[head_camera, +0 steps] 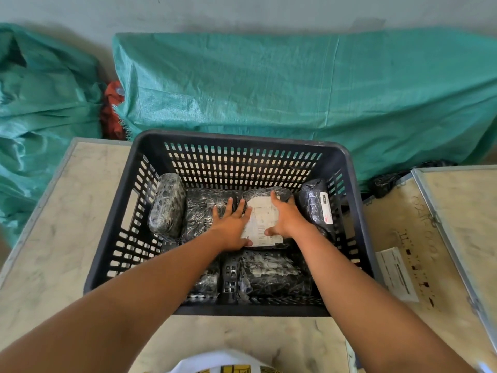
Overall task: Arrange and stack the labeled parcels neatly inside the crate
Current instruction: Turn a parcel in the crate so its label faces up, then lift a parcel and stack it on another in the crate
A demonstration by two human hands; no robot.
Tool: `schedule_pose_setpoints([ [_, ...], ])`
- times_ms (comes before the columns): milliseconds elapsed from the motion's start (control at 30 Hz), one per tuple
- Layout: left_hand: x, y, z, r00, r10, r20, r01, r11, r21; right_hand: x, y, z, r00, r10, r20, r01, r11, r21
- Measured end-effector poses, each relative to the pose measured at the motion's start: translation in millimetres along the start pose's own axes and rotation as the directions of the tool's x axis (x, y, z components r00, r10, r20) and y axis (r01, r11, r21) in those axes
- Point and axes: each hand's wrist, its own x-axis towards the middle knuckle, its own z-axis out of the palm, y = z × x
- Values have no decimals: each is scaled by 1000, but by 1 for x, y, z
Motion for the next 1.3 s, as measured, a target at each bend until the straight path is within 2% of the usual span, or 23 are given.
schedule_pose_setpoints([
  [67, -1, 1, 5, 1000, -6, -27, 6, 1000, 31, 1, -1, 3, 999, 20, 39, -18, 999, -42],
  [500, -2, -3, 14, 997, 29, -76, -27, 999, 31, 5, -4, 15, 999, 39, 29, -28, 952, -306],
  [633, -3, -4, 14, 996, 27, -82, -24, 999, 37, -5, -10, 8, 999, 34, 28, -24, 955, -295],
  [700, -3, -5, 15, 995, 29, -90, -26, 999, 35, -18, -17, -3, 999, -47, 9, 47, 971, -232],
  [767, -4, -6, 14, 995, 30, -93, -27, 999, 27, -35, -23, -21, 978, -181, -104, 170, 980, -103],
  [800, -4, -6, 14, 995, 30, -92, -29, 999, 22, -46, -24, -32, 950, -238, -204, 232, 971, -53],
  [867, -5, -7, 13, 996, 35, -86, -33, 999, 16, -66, -19, -53, 850, -282, -445, 284, 957, -66],
  [933, -5, -7, 12, 996, 36, -83, -35, 999, 19, -83, -7, -66, 754, -261, -603, 202, 965, -164],
  [967, -6, -7, 12, 996, 34, -81, -33, 999, 22, -88, -1, -68, 749, -224, -623, 132, 973, -191],
  [1067, -7, -5, 11, 997, 27, -70, -25, 999, 27, -96, 12, -56, 843, -65, -533, -29, 986, -167],
  [1133, -8, -5, 10, 998, 28, -62, -26, 999, 25, -96, 13, -43, 886, -32, -462, -4, 997, -78],
  [1300, -10, -8, 10, 997, 52, -62, -48, 997, 67, -90, 17, -33, 875, -53, -481, 96, 993, 66],
])
